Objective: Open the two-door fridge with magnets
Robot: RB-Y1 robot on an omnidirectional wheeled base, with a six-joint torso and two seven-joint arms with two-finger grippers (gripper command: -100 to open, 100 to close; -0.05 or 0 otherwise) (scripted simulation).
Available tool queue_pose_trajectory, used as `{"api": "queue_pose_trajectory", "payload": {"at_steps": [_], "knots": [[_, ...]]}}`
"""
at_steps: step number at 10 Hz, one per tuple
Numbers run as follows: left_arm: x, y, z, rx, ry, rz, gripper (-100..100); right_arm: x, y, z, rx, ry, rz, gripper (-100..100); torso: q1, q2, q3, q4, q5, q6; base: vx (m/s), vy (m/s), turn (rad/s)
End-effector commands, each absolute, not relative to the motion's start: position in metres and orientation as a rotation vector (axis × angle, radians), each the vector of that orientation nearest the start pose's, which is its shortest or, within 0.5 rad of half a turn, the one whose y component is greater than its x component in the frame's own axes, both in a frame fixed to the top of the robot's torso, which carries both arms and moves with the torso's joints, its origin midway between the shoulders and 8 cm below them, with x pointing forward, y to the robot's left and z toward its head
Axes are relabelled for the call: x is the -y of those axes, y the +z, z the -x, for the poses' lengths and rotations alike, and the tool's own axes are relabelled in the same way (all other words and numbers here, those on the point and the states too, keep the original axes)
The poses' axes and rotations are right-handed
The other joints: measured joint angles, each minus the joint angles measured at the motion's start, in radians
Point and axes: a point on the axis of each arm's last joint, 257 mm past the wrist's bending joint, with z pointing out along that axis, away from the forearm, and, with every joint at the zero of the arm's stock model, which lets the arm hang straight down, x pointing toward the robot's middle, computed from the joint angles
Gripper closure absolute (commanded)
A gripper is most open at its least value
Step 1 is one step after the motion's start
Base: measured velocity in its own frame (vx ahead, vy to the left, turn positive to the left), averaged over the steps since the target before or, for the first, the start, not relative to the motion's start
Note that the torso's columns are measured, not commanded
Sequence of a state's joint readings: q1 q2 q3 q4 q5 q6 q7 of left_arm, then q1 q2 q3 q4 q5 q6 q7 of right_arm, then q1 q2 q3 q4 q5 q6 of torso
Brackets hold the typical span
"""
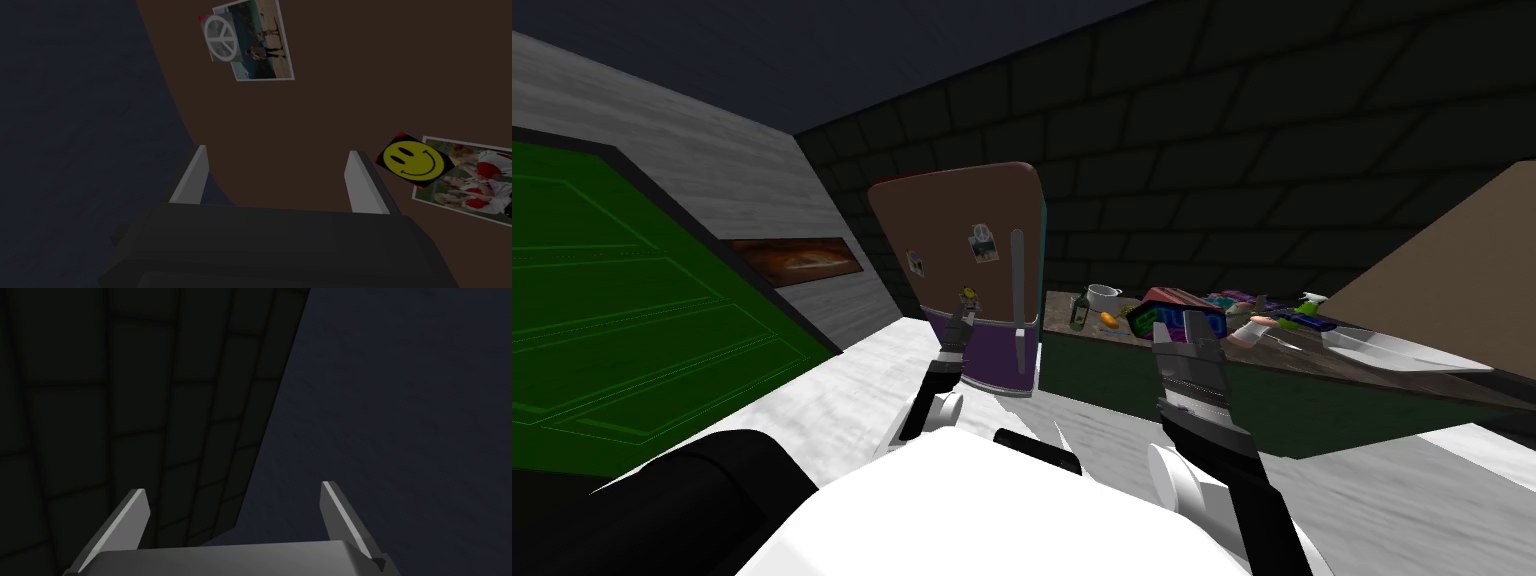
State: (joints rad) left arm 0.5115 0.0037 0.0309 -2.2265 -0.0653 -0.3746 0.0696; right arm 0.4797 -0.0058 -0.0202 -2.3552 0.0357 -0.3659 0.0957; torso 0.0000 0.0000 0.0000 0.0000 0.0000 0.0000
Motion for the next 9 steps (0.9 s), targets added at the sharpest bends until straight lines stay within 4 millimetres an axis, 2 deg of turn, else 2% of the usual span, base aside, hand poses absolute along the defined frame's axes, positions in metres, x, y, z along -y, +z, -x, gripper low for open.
{"api": "queue_pose_trajectory", "payload": {"at_steps": [1,9], "knots": [[-0.2930,-0.0296,-0.3700,-0.755,-1.238,0.798,0,0.2807,0.0390,-0.3514,-0.684,1.166,-0.625,0,0.000,0.040,-0.082,0.041,0.000,0.000,0.000,0.000,0.000],[-0.2930,-0.0294,-0.3699,-0.755,-1.238,0.798,0,0.2806,0.0392,-0.3514,-0.684,1.166,-0.625,0,0.000,0.618,-1.234,0.617,0.000,0.000,0.000,0.000,0.000]]}}
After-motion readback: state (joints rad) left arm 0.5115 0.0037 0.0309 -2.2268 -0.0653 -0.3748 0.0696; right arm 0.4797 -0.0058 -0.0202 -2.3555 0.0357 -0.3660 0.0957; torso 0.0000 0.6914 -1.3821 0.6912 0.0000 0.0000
